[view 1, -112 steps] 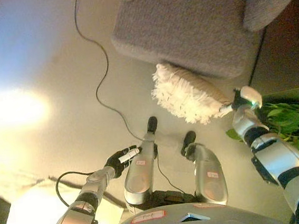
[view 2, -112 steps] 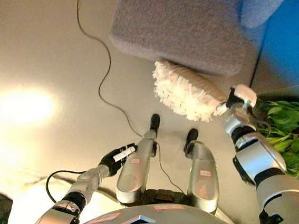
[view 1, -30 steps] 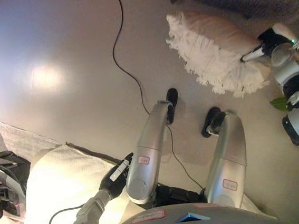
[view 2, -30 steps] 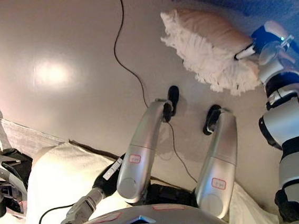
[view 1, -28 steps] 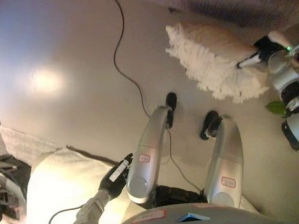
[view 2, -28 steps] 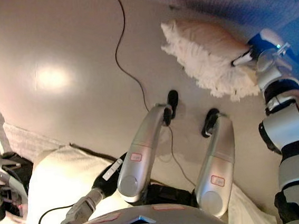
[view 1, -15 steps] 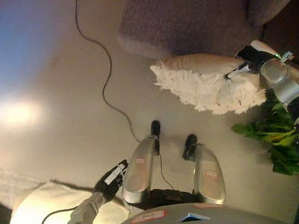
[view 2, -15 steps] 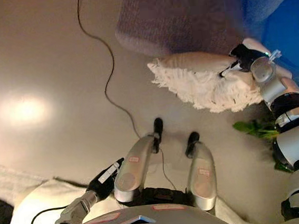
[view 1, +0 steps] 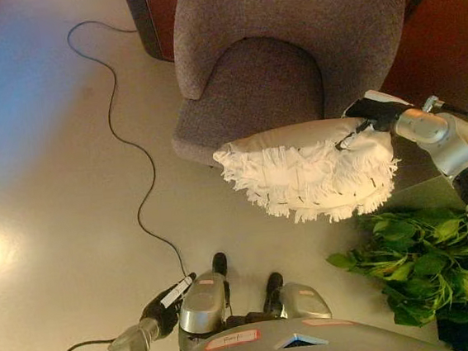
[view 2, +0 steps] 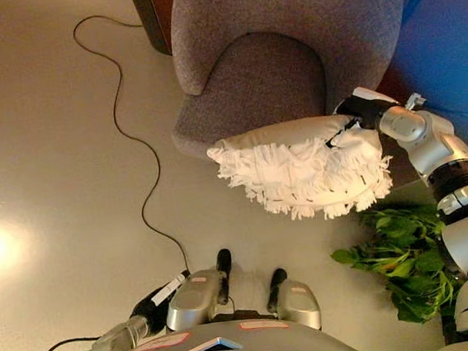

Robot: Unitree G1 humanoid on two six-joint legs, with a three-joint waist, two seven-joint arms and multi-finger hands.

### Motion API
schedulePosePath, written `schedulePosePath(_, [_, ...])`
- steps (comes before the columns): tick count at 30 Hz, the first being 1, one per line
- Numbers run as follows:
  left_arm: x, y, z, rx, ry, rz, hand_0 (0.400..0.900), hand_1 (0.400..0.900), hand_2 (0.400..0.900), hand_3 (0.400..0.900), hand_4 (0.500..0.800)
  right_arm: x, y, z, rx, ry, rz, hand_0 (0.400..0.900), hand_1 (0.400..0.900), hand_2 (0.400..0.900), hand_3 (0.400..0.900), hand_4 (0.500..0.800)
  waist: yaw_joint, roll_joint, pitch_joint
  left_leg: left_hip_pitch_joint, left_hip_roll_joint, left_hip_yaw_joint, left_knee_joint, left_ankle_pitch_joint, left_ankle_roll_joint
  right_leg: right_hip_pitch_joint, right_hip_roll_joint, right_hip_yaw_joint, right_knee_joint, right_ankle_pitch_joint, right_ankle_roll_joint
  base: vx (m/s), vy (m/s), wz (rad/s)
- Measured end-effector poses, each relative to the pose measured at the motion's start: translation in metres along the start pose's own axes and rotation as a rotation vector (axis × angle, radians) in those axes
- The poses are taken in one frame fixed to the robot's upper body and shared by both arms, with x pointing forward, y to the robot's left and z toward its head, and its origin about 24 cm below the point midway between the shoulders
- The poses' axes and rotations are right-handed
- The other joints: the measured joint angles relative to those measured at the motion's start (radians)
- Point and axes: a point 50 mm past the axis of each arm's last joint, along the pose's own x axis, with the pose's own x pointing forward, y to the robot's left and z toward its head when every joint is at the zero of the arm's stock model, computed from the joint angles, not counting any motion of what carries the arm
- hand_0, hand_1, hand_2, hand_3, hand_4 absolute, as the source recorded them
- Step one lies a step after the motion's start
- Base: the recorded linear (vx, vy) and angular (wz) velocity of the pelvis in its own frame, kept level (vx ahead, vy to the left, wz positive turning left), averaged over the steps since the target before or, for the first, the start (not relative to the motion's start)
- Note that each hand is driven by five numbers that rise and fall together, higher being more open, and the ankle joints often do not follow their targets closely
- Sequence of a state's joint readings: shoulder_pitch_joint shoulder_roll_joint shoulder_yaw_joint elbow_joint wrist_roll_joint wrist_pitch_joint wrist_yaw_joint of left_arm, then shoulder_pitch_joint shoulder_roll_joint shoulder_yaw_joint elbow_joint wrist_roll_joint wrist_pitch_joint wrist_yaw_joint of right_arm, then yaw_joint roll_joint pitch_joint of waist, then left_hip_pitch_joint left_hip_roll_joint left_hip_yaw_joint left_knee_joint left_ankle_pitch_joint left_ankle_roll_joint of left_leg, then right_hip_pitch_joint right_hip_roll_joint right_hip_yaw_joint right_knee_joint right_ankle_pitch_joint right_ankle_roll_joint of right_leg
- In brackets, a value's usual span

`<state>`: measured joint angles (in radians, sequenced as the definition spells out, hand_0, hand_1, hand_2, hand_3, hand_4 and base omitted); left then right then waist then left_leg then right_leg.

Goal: Pick up the pillow and put it on the sofa.

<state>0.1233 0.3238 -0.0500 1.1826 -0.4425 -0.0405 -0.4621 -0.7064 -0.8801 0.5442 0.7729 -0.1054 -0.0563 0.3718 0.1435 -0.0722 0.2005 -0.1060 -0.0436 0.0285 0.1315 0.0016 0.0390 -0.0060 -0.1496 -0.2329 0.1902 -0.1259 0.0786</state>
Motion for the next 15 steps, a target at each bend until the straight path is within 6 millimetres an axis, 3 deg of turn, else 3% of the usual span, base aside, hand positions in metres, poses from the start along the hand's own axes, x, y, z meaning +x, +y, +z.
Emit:
schedulePosePath(8, [-0.011, 0.013, -0.026, -0.028, 0.078, 0.054, 0.900, 0.900, 0.900, 0.900, 0.800, -0.013, -0.033, -0.020, 0.104, 0.071, -0.023, 0.400, 0.400, 0.400, 0.400, 0.500, 0.031, 0.001, -0.041, 0.000, 0.009, -0.026, -0.021, 0.012, -0.008, 0.041, 0.023, -0.026, -0.092, 0.035, -0.005, 0.14, -0.144, 0.14])
schedulePosePath(10, [-0.015, 0.018, -0.031, -0.025, 0.096, 0.066, 0.900, 0.900, 0.900, 0.900, 0.800, -0.014, -0.046, -0.018, 0.115, 0.095, -0.020, 0.400, 0.400, 0.400, 0.400, 0.500, 0.044, 0.001, -0.048, -0.012, 0.013, -0.032, -0.040, 0.028, -0.013, 0.038, 0.033, -0.031, -0.125, 0.052, -0.010, -0.08, -0.128, 0.13])
schedulePosePath(15, [-0.020, 0.028, -0.021, -0.003, 0.063, 0.081, 0.900, 0.900, 0.900, 0.900, 0.800, -0.020, -0.084, -0.005, 0.130, 0.111, -0.100, 0.400, 0.400, 0.400, 0.400, 0.500, 0.082, 0.019, -0.045, -0.091, 0.028, -0.070, -0.087, 0.084, -0.031, -0.024, 0.056, -0.054, -0.190, 0.099, -0.026, -0.23, -0.093, 0.21])
